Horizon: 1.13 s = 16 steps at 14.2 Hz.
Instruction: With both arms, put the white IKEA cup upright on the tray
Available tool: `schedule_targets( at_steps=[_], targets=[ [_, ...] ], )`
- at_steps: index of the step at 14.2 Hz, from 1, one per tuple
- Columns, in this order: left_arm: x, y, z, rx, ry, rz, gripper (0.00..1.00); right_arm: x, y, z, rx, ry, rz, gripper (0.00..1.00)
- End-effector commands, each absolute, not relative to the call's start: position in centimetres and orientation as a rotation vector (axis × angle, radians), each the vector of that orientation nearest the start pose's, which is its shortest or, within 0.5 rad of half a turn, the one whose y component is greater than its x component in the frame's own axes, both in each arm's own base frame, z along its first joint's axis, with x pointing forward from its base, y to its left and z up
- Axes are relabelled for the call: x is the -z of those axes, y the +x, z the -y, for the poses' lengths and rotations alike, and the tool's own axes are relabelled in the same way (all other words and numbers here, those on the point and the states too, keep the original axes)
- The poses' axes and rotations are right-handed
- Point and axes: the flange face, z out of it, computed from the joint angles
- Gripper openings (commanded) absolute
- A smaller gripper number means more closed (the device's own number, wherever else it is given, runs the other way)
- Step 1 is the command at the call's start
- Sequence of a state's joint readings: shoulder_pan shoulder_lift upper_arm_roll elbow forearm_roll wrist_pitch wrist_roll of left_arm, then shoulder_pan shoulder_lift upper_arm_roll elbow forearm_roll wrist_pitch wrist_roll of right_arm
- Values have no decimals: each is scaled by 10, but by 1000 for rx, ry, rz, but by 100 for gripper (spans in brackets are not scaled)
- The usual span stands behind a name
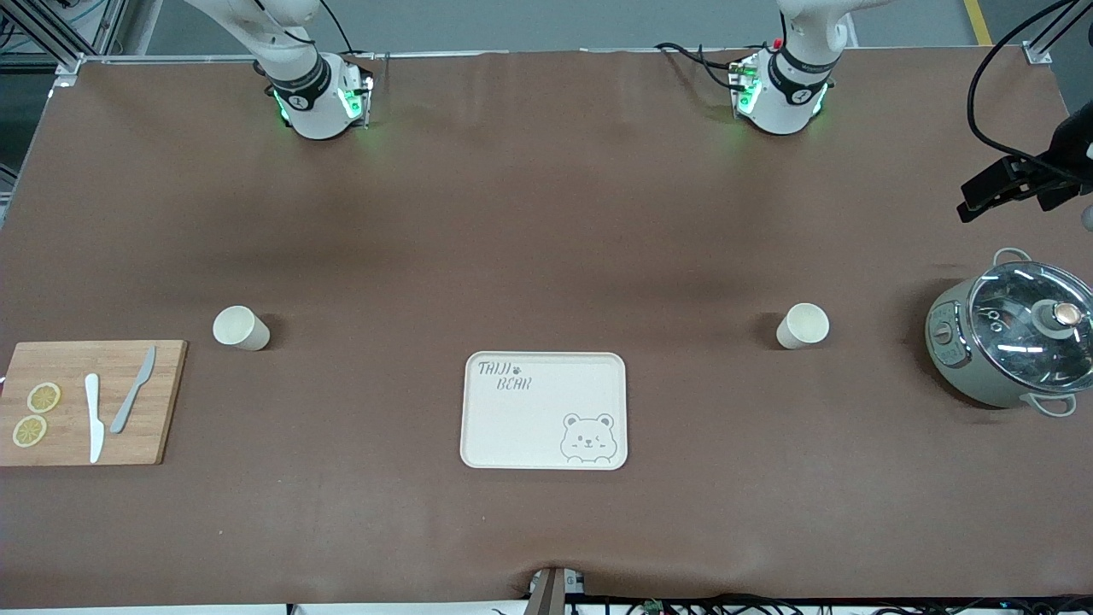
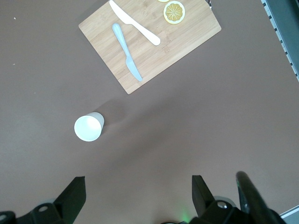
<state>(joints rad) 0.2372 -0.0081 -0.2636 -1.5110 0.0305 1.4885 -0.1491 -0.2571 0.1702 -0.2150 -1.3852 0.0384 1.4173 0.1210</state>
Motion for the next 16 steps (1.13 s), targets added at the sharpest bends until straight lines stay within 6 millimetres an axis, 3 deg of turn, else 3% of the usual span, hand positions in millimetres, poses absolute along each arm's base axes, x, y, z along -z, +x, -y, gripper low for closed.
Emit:
schedule_targets(
  at_steps=[1,16],
  targets=[
    [-650,549,9,-32,-3092,170,100,-604,530,254,-210,-2978,-910,100],
    [-649,550,9,-33,-3089,191,100,-604,532,251,-210,-2979,-903,100]
  ],
)
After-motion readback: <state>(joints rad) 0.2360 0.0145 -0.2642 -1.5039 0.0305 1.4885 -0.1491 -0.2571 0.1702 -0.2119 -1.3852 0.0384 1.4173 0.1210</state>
